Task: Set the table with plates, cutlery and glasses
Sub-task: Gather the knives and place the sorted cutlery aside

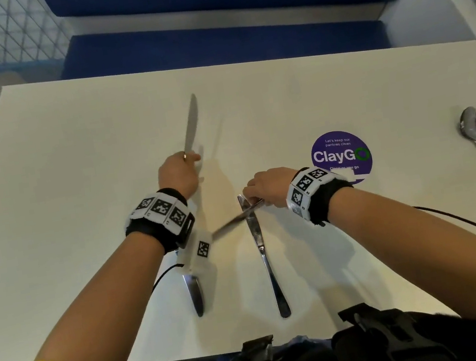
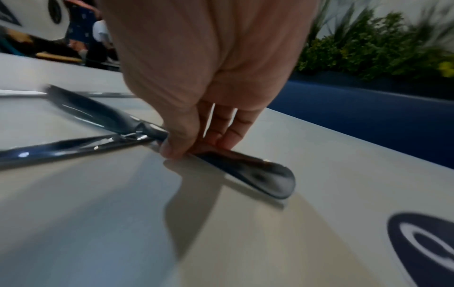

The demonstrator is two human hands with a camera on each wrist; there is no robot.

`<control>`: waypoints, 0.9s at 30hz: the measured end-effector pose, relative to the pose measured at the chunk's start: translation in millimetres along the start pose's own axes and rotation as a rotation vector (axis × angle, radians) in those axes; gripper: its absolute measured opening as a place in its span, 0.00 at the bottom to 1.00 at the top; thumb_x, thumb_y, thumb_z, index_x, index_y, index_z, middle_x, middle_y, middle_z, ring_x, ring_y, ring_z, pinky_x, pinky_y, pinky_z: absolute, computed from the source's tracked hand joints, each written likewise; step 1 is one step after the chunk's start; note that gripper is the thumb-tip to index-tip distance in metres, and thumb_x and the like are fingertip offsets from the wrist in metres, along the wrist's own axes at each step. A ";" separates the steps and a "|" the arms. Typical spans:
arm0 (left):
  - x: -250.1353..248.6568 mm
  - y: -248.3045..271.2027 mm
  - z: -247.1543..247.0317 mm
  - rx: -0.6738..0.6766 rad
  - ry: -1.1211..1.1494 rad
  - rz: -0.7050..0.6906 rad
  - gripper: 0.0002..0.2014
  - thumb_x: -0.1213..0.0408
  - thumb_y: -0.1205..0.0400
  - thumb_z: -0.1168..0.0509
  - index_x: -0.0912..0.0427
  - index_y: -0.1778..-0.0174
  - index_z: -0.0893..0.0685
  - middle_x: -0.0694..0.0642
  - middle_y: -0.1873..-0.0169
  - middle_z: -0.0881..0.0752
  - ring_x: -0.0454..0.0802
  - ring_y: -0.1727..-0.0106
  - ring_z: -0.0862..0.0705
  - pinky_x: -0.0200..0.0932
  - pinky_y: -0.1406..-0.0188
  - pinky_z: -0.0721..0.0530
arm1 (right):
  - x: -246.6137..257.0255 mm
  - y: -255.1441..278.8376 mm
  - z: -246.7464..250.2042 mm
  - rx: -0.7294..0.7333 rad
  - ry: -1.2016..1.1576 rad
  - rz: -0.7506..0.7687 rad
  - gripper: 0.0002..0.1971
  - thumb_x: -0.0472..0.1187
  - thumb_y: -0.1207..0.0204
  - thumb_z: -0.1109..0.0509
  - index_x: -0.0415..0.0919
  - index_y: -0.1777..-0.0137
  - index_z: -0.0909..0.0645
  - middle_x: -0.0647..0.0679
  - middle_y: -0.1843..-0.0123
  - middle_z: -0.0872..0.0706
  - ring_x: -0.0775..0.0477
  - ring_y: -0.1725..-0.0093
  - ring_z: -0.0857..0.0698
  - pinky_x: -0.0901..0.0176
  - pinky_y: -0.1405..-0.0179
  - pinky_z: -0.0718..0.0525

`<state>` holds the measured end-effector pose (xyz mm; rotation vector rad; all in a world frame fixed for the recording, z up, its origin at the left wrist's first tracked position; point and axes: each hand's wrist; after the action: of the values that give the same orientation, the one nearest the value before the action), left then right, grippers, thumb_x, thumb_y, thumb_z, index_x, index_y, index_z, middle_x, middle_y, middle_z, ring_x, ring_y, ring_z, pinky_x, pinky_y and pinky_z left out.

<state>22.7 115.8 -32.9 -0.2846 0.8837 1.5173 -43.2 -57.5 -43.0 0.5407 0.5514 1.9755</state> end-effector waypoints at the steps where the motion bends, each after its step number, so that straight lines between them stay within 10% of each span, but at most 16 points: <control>1: 4.8 -0.5 4.9 -0.053 0.048 0.014 0.18 0.63 0.12 0.51 0.62 0.36 0.18 0.61 0.36 0.17 0.62 0.39 0.17 0.43 0.45 0.20 | -1.9 3.3 0.2 -0.022 -0.070 -0.034 0.11 0.32 0.20 0.39 0.40 0.40 0.24 0.44 0.41 0.19 0.41 0.41 0.21 0.52 0.49 0.24; 5: 22.8 -5.2 12.9 -0.165 0.337 0.124 0.18 0.64 0.13 0.50 0.66 0.37 0.18 0.69 0.48 0.15 0.71 0.55 0.17 0.55 0.49 0.16 | -13.2 16.7 4.6 -0.249 -0.376 -0.235 0.09 0.34 0.21 0.35 0.40 0.42 0.20 0.44 0.43 0.17 0.41 0.43 0.19 0.56 0.49 0.25; 10: 19.2 18.5 -9.2 0.026 0.587 0.222 0.13 0.72 0.15 0.45 0.71 0.41 0.18 0.56 0.68 0.20 0.47 0.75 0.19 0.30 0.77 0.20 | 7.0 13.1 15.0 -0.477 -0.895 -0.342 0.11 0.34 0.25 0.29 0.36 0.43 0.19 0.46 0.53 0.17 0.48 0.53 0.18 0.51 0.40 0.17; 15: 7.5 47.2 -35.5 0.191 0.732 0.169 0.13 0.67 0.14 0.45 0.65 0.55 0.16 0.62 0.62 0.13 0.54 0.62 0.13 0.50 0.51 0.13 | 46.4 -0.6 14.5 -0.481 -1.112 -0.306 0.14 0.34 0.25 0.28 0.37 0.39 0.20 0.48 0.60 0.18 0.48 0.61 0.17 0.55 0.52 0.13; 20: 3.8 69.0 -42.0 0.255 0.868 0.240 0.15 0.60 0.11 0.52 0.61 0.51 0.22 0.57 0.71 0.18 0.44 0.82 0.20 0.38 0.80 0.20 | 59.7 6.7 8.9 -0.544 -1.134 -0.397 0.13 0.33 0.28 0.25 0.37 0.44 0.17 0.45 0.64 0.14 0.51 0.73 0.16 0.65 0.66 0.12; 24: 15.6 73.5 -44.3 0.282 0.748 0.227 0.09 0.64 0.12 0.49 0.63 0.44 0.25 0.55 0.69 0.21 0.45 0.77 0.27 0.36 0.79 0.29 | 58.0 22.6 -2.3 -0.590 -1.003 -0.514 0.13 0.45 0.35 0.19 0.39 0.57 0.16 0.46 0.65 0.15 0.42 0.61 0.11 0.50 0.54 0.11; 27: 23.6 75.7 -43.0 0.276 0.735 0.262 0.07 0.65 0.12 0.48 0.62 0.51 0.26 0.53 0.70 0.28 0.45 0.74 0.33 0.36 0.77 0.32 | 58.9 38.0 -20.7 -0.335 -0.880 -0.625 0.18 0.56 0.33 0.23 0.40 0.62 0.16 0.47 0.68 0.13 0.48 0.67 0.14 0.57 0.61 0.15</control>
<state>-65.7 111.4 -50.3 -0.5563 1.7504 1.5144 -106.5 -23.9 -29.0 0.8248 -0.1630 1.0471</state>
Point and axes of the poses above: each hand's wrist, its own y-axis away from the middle knuckle, its own z-axis out of the back of the hand, x = y × z
